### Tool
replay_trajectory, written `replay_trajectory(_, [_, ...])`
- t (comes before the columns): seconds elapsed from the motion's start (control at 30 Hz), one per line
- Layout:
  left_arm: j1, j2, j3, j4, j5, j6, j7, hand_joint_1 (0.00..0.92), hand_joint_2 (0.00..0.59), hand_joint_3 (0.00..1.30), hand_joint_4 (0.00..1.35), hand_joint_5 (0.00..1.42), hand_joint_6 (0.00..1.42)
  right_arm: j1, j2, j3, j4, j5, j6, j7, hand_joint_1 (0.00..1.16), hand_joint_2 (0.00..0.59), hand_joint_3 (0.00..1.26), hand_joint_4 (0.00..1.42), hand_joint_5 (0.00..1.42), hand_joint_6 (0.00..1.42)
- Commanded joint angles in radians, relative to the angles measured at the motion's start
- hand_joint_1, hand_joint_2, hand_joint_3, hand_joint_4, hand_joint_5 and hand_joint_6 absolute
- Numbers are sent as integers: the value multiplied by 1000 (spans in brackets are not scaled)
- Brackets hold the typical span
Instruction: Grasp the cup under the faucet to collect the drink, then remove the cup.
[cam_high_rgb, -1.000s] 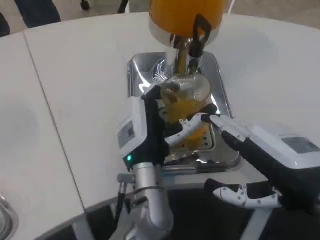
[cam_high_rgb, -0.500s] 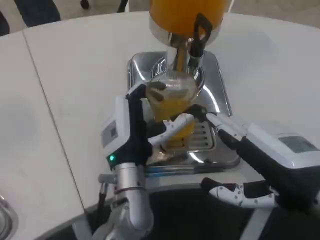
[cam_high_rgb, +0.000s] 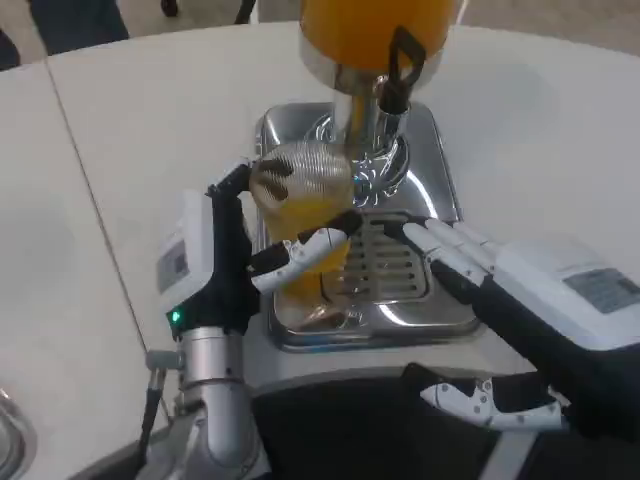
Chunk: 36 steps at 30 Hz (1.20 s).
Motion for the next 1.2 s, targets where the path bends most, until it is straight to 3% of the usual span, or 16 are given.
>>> replay_trajectory(0.03, [46, 27, 23, -112, 1, -15, -32, 692, 77, 1099, 1233, 1403, 1424, 46, -20, -38, -14, -16, -13, 0, 556, 401, 26, 0, 15, 143])
replay_trajectory(0.23, [113, 62, 52, -205, 6, 0, -79, 695, 78, 1103, 1233, 1403, 1424, 79, -37, -72, 10, -43, -49, -24, 553, 404, 17, 0, 3, 118])
replay_trajectory(0.57, [261, 85, 90, -402, 26, 46, -153, 696, 78, 1111, 1233, 1403, 1424, 68, -11, -41, 39, -74, -83, -66, 505, 433, 6, 0, 0, 96])
replay_trajectory(0.67, [292, 90, 100, -438, 26, 41, -169, 696, 78, 1112, 1233, 1403, 1424, 85, -1, -51, 36, -102, -83, -85, 494, 445, 6, 0, 0, 95])
replay_trajectory(0.77, [373, 106, 121, -569, 7, 22, -223, 696, 78, 1114, 1219, 1403, 1424, 89, 6, -54, 43, -131, -88, -108, 452, 469, 6, 0, 0, 81])
replay_trajectory(1.2, [561, 94, 155, -863, -14, 20, -356, 697, 79, 1124, 1219, 1403, 1424, 132, -1, -81, 97, -137, -209, -200, 411, 498, 0, 0, 0, 23])
